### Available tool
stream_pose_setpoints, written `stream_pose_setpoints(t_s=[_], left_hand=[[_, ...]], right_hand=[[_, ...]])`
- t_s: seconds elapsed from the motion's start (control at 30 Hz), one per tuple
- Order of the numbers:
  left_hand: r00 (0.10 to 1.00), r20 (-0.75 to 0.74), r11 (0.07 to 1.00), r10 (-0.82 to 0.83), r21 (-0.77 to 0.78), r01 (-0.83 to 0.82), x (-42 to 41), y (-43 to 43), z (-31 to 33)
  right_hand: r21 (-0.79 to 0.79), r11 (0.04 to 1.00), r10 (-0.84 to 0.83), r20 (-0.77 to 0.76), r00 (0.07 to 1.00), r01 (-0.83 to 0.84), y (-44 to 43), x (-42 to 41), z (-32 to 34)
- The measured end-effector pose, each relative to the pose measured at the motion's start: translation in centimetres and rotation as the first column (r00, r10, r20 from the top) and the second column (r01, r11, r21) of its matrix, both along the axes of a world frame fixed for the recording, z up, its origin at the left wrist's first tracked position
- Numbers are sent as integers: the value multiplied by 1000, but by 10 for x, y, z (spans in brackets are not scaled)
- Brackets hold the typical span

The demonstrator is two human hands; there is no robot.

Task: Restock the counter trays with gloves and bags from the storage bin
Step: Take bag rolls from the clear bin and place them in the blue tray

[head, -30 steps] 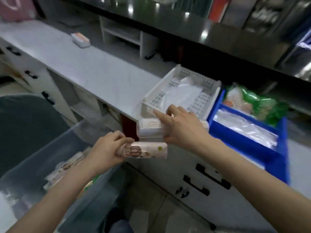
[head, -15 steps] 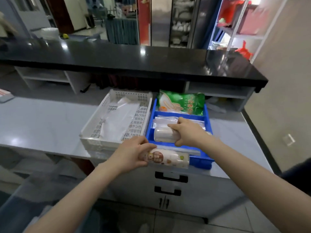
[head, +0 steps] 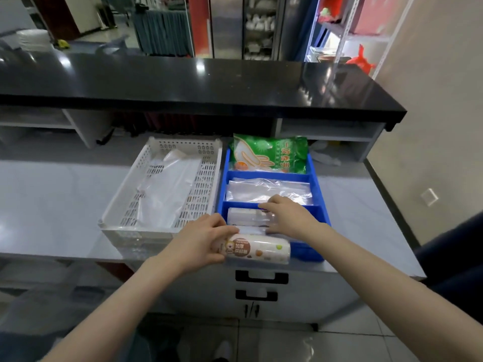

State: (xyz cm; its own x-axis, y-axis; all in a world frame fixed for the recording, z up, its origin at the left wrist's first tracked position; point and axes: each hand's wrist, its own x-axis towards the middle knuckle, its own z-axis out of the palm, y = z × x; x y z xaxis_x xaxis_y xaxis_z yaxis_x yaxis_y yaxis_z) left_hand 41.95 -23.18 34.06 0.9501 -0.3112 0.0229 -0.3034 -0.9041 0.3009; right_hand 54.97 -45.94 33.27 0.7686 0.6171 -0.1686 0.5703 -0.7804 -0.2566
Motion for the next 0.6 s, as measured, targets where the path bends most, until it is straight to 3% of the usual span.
stream_pose_setpoints(t_s=[0.2,0.4,0.6], left_hand=[[999,-5,999,-45,-4,45,4,-3,0],[998,4,998,-60,-15,60,4,-7,1],[998,32,999,-51,-14,51,2,-7,4]], right_hand=[[-145,986,-83,-30,996,78,-55,-7,-1],[-245,967,-87,-48,995,72,-56,-12,11],[-65,984,-173,-164,971,164,-54,-18,8]])
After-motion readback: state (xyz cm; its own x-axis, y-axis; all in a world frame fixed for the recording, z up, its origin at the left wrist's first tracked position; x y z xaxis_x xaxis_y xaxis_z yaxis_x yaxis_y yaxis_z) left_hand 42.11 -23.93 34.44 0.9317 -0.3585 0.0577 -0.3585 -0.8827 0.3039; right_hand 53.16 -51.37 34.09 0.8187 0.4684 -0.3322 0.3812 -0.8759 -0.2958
